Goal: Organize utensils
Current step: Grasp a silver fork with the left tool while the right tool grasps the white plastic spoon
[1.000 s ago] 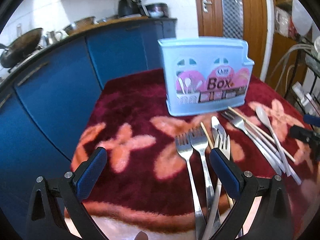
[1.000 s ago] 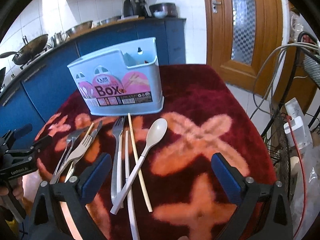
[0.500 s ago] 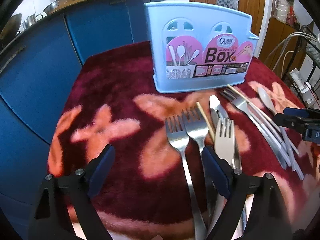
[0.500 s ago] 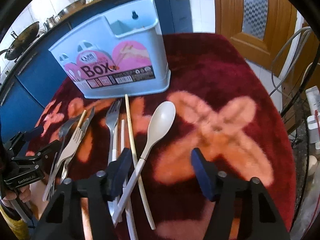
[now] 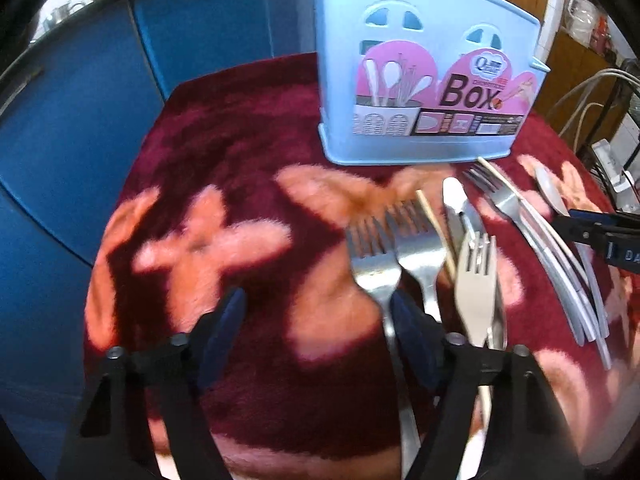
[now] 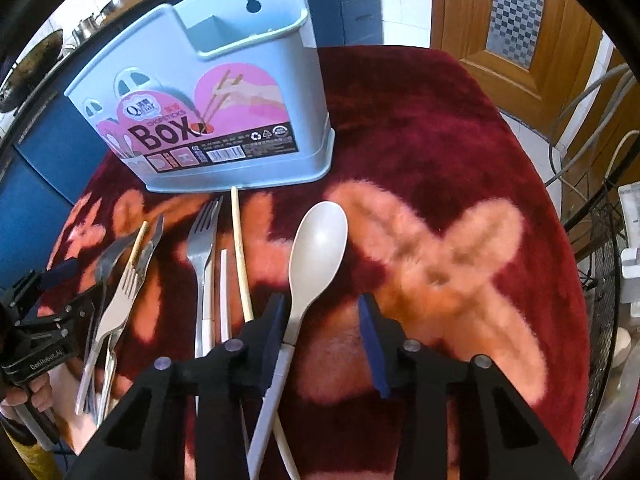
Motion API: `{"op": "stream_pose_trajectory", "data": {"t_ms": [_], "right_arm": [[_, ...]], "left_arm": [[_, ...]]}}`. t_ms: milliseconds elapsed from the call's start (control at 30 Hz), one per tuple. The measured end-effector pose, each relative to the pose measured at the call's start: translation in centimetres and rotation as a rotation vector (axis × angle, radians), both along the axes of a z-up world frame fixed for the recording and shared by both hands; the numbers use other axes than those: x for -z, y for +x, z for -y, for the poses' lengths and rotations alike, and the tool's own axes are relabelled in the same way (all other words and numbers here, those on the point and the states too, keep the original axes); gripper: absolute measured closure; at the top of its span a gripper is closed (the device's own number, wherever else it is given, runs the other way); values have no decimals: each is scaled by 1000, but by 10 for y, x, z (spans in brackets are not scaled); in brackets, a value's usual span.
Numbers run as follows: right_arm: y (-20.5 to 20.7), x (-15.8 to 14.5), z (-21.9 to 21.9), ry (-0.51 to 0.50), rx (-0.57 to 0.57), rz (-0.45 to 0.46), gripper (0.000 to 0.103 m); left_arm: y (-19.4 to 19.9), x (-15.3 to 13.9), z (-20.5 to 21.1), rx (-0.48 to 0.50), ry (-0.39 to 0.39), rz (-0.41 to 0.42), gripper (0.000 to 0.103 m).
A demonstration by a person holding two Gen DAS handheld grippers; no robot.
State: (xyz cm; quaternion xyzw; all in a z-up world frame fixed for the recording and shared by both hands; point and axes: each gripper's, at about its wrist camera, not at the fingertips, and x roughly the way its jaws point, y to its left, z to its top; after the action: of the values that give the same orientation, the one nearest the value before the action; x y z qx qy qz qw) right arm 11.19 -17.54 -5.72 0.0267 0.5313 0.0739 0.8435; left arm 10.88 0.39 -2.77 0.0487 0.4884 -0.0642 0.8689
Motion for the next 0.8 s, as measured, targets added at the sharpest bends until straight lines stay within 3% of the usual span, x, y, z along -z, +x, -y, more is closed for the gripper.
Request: {"op": "stream_pose_trajectory", "data": {"t_ms": [233,600,800], "right_arm": [[-3,-4,0,-36,-28,-24,91],[7,-1,2,-43,-88,-131,92],[14,0,-2,-62,-114,-145,92]], "left_arm": [[-2,-5,17,67,-11,-36,78],[8,-4,24,101,36,-151,80],[18,-3,20,107,-4,-181,82]]}}
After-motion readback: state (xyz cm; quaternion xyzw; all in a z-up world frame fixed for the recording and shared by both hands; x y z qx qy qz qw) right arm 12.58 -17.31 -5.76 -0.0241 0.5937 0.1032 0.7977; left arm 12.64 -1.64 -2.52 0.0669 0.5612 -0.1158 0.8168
